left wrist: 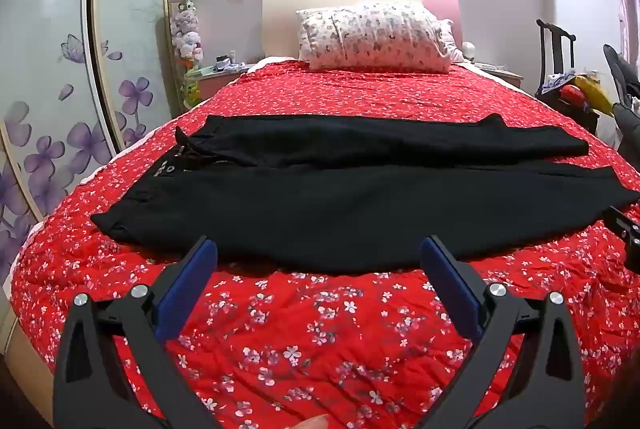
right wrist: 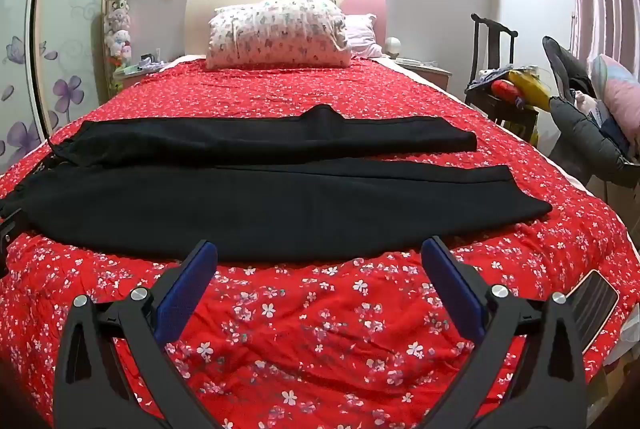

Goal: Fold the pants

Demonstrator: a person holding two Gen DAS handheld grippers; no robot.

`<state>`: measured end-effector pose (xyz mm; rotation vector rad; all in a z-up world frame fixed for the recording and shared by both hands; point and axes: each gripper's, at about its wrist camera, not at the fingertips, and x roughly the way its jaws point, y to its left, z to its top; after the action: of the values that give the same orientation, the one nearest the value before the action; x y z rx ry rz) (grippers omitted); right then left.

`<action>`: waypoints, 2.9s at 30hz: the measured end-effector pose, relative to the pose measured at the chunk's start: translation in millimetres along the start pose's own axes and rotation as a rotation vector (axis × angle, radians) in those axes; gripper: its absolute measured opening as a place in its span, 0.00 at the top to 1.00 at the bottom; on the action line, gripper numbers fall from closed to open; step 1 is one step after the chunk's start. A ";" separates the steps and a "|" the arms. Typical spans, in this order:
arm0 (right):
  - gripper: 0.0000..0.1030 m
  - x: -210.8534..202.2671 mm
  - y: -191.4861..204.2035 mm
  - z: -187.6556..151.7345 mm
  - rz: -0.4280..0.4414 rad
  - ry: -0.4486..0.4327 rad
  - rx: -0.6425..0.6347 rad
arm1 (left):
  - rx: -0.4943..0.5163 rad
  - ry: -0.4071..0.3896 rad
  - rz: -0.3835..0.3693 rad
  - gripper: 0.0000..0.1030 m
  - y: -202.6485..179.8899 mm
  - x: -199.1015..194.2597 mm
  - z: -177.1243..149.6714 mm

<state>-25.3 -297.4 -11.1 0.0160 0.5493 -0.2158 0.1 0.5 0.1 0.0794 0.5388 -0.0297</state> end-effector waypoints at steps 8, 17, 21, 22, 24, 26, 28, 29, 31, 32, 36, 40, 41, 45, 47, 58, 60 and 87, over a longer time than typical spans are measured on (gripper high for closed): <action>0.01 0.2 -0.2 -0.5 0.001 0.001 0.002 | -0.001 0.001 0.000 0.02 -0.1 0.0 0.1; 0.01 1.4 -0.8 -0.6 0.003 0.008 0.005 | 0.001 0.001 0.002 0.02 -0.3 0.0 0.0; 0.01 1.6 -1.3 -1.1 0.004 0.009 0.006 | 0.001 0.002 0.002 0.02 -0.3 0.1 0.0; 0.01 1.7 -1.5 -1.3 0.004 0.009 0.006 | 0.001 0.002 0.002 0.02 -0.4 0.1 0.1; 0.01 2.0 -2.0 -1.6 0.004 0.010 0.006 | 0.000 0.002 0.002 0.02 -0.2 0.1 0.1; 0.01 2.2 -2.4 -1.9 0.004 0.010 0.007 | 0.000 0.002 0.002 0.02 -0.2 0.1 0.0; 0.01 2.4 -2.8 -2.3 0.005 0.010 0.007 | 0.000 0.002 0.002 0.02 -0.3 0.1 0.0; 0.01 2.4 -3.0 -2.5 0.005 0.010 0.007 | 0.000 0.002 0.002 0.02 -0.4 0.0 0.0; 0.01 2.7 -3.3 -2.7 0.005 0.011 0.007 | 0.000 0.002 0.002 0.02 -0.3 0.1 0.0; 0.01 2.8 -3.3 -2.7 0.005 0.012 0.008 | 0.000 0.001 0.002 0.02 -0.4 0.0 0.1; 0.01 3.1 -3.5 -2.7 0.006 0.013 0.008 | 0.000 0.002 0.002 0.02 -0.3 0.1 0.0; 0.01 3.3 -3.6 -2.8 0.006 0.013 0.009 | 0.000 0.002 0.001 0.02 -0.3 0.1 0.0; 0.01 3.5 -3.6 -2.8 0.006 0.014 0.009 | 0.000 0.002 0.002 0.02 -0.4 0.1 0.0; 0.01 3.9 -4.2 -2.7 0.006 0.015 0.010 | 0.000 0.002 0.002 0.02 -0.3 0.1 0.1; 0.01 4.2 -4.4 -2.7 0.007 0.015 0.010 | 0.001 0.002 0.002 0.02 -0.4 0.0 0.0; 0.01 5.0 -4.9 -3.5 0.007 0.018 0.012 | 0.000 0.003 0.002 0.02 -0.3 0.2 0.1; 0.01 5.1 -4.8 -3.8 0.007 0.019 0.012 | -0.001 0.003 0.001 0.02 -0.2 0.1 0.1; 0.01 3.7 -4.0 -7.7 0.009 0.023 0.016 | -0.001 0.004 0.002 0.02 -0.2 0.2 0.1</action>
<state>-27.0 -301.5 -19.4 0.0367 0.5702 -0.2110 0.3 0.3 0.1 0.0793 0.5426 -0.0277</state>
